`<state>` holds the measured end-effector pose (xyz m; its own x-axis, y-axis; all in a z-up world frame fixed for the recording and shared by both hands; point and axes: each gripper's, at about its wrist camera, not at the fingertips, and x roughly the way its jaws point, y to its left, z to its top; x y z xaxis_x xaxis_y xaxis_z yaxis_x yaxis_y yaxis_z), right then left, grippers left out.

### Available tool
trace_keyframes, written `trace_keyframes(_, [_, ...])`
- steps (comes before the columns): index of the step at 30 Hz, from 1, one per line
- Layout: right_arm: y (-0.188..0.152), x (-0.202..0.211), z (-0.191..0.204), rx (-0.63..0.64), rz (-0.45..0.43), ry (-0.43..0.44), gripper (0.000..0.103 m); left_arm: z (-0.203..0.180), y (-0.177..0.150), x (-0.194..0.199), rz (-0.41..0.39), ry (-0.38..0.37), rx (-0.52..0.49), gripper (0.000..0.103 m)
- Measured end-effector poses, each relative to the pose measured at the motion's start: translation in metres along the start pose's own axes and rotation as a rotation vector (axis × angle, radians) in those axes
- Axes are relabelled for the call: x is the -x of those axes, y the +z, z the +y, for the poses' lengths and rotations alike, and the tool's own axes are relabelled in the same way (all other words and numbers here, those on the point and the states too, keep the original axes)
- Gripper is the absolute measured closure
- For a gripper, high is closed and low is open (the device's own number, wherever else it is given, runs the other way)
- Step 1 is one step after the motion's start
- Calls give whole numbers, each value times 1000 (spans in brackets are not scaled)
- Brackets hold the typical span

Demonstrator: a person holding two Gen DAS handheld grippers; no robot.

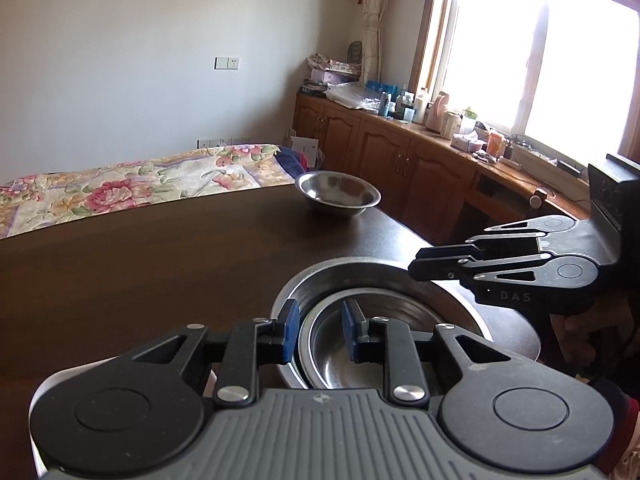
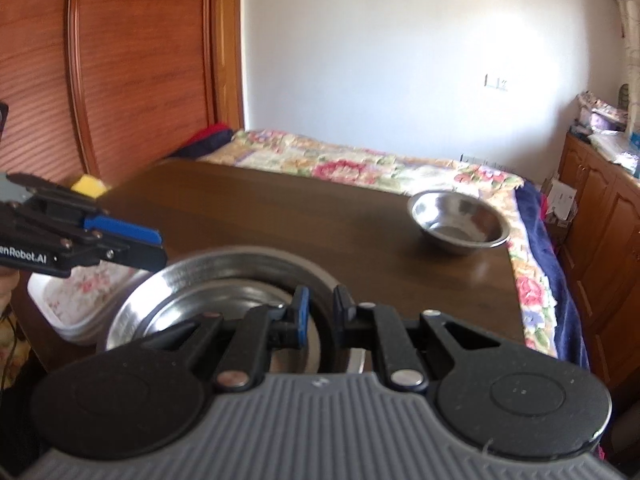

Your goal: Organize plates and bowls

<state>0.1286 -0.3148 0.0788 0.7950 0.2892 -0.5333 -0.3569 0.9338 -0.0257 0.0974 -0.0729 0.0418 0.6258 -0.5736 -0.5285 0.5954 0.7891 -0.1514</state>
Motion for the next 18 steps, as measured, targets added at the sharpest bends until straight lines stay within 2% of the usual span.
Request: trace_keyframes(18, [4, 9, -27, -6, -129, -116, 88, 0, 15, -17, -15, 49, -23, 76])
